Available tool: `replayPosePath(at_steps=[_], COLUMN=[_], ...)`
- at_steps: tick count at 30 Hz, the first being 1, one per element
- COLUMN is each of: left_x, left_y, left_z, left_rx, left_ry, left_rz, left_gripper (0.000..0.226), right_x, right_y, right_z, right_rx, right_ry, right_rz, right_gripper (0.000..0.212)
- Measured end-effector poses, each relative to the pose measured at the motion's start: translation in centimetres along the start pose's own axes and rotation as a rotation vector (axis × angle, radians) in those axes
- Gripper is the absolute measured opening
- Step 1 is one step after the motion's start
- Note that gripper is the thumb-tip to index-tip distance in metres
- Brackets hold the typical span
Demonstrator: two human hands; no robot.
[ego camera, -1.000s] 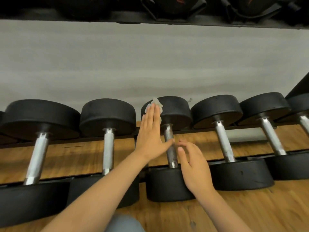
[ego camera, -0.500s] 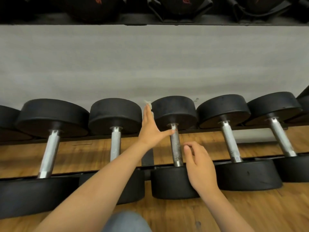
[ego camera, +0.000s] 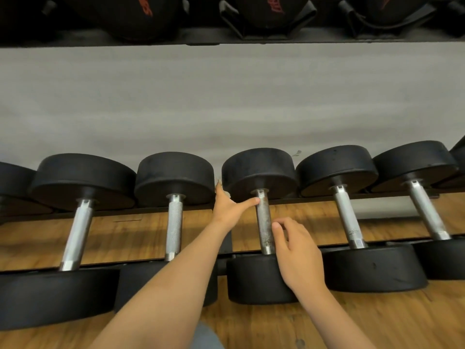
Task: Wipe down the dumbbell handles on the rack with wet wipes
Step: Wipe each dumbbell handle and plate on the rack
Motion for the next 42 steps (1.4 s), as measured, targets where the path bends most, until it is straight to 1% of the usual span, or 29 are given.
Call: replayPosePath(at_steps=[5, 10, 12, 14, 16, 18, 20, 23, 27, 29, 32, 34, 36, 38, 39, 40, 42], left_x=[1.0, 0.8, 0.3, -0.5, -1.5, -2.8, -4.2, -5.7, -7.0, -7.2, -6.5, -6.2, -6.8, -7.9, -8.2, -8.4, -8.2], left_y=[0.9, 1.2, 1.4, 1.3, 1.4, 1.6, 2.1, 2.5, 2.7, 1.7, 0.4, 0.9, 2.5, 3.6, 3.6, 3.3, 2.1], left_z=[-0.3, 0.0, 0.8, 1.7, 2.6, 3.2, 3.4, 3.1, 2.8, 2.6, 2.3, 2.5, 2.5, 2.4, 2.3, 2.3, 2.7], left_rx=[-0.105, -0.137, -0.177, -0.235, -0.256, -0.228, -0.197, -0.137, 0.056, 0.099, 0.058, 0.007, -0.016, 0.027, 0.063, 0.097, 0.138], left_ry=[-0.041, -0.015, 0.020, 0.142, 0.365, 0.561, 0.705, 0.788, 0.967, 0.984, 0.855, 0.786, 0.832, 0.960, 1.010, 1.035, 1.017], left_rz=[0.069, 0.058, 0.020, -0.090, -0.296, -0.511, -0.698, -0.906, -1.109, -1.097, -0.975, -0.948, -1.041, -1.161, -1.177, -1.159, -1.067], left_gripper=[0.121, 0.120, 0.121, 0.127, 0.130, 0.129, 0.127, 0.120, 0.106, 0.101, 0.106, 0.109, 0.104, 0.089, 0.080, 0.073, 0.066], right_x=[-0.2, -0.3, -0.2, -0.2, -0.2, -0.2, -0.1, -0.1, -0.3, -0.4, -0.7, -0.7, -0.6, -0.5, -0.5, -0.5, -0.7], right_y=[0.0, -0.1, -0.1, -0.1, 0.0, 0.0, 0.1, 0.1, 0.1, 0.1, 0.0, 0.2, 0.2, 0.2, 0.2, 0.2, 0.1], right_z=[0.1, -0.1, -0.1, -0.1, 0.0, 0.0, 0.1, 0.0, -0.2, -0.2, -0.2, -0.1, -0.1, -0.2, -0.3, -0.3, -0.2], right_rx=[0.009, 0.035, 0.027, 0.018, 0.014, 0.012, 0.011, 0.021, 0.028, 0.038, 0.030, 0.022, 0.015, 0.015, 0.019, 0.023, 0.028], right_ry=[-0.009, -0.019, -0.036, -0.051, -0.061, -0.066, -0.075, -0.068, -0.070, -0.066, -0.056, -0.059, -0.064, -0.071, -0.072, -0.072, -0.066], right_rz=[-0.019, -0.049, -0.045, -0.050, -0.059, -0.060, -0.050, -0.043, -0.038, -0.053, -0.067, -0.061, -0.050, -0.043, -0.045, -0.048, -0.055], right_gripper=[0.025, 0.026, 0.026, 0.025, 0.024, 0.026, 0.031, 0.035, 0.031, 0.028, 0.023, 0.022, 0.026, 0.031, 0.031, 0.029, 0.025])
Point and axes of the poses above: each hand's wrist, its own z-axis away from the middle knuckle, its own y-axis out of the palm, x = y × z, the point moved 3 cm from there along -z, towards the middle knuckle, and after that the axes turned 1 degree about y, right-handed, at the moved point
